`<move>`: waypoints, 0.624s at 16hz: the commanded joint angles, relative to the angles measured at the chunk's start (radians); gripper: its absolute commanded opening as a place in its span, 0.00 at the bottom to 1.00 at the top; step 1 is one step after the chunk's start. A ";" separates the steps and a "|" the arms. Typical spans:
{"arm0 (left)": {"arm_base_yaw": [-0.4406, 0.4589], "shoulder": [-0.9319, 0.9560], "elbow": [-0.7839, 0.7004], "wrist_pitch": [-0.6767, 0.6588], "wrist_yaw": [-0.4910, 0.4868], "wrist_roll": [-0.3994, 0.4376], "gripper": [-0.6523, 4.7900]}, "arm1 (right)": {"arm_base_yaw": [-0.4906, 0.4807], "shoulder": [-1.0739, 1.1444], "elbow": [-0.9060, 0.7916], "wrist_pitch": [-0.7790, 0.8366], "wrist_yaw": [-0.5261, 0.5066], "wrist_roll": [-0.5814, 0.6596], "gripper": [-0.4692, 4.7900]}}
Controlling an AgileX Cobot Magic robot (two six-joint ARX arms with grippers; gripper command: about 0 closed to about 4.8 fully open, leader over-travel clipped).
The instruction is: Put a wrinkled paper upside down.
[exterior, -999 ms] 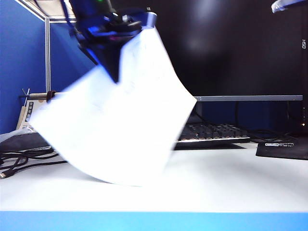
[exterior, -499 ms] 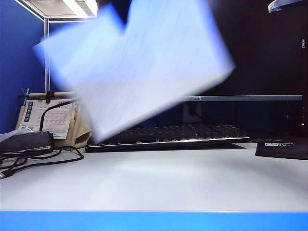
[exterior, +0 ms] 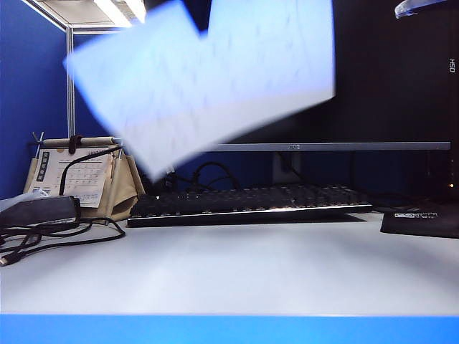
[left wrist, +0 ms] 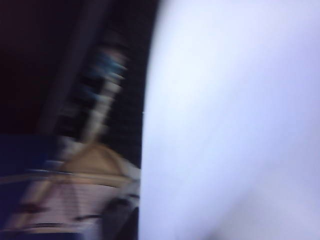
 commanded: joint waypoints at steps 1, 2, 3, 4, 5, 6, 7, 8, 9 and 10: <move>0.000 -0.003 -0.149 0.047 0.130 -0.092 0.11 | 0.018 -0.003 0.005 0.004 -0.009 0.002 0.43; 0.000 -0.003 -0.189 0.068 0.137 -0.097 0.11 | 0.020 -0.004 0.005 0.004 -0.010 0.002 0.43; -0.002 -0.003 -0.251 0.110 0.157 -0.096 0.11 | 0.020 -0.005 0.005 0.005 -0.012 0.002 0.43; -0.007 -0.002 -0.285 0.139 0.179 -0.101 0.11 | 0.020 -0.004 0.005 0.004 -0.012 0.002 0.43; -0.008 0.005 -0.326 0.182 0.215 -0.125 0.11 | 0.020 -0.004 0.005 0.003 -0.012 0.002 0.43; -0.008 0.015 -0.346 0.209 0.230 -0.135 0.11 | 0.020 -0.004 0.005 0.003 -0.012 0.002 0.43; -0.008 0.040 -0.367 0.251 0.244 -0.140 0.11 | 0.027 -0.004 0.005 0.001 -0.013 0.002 0.43; -0.008 0.060 -0.367 0.264 0.245 -0.141 0.11 | 0.029 -0.004 0.005 -0.003 -0.013 0.002 0.43; -0.009 0.087 -0.367 0.279 0.260 -0.143 0.11 | 0.037 -0.004 0.005 -0.009 -0.013 0.002 0.43; -0.008 0.097 -0.367 0.280 0.287 -0.155 0.11 | 0.038 -0.004 0.005 -0.011 -0.017 0.002 0.43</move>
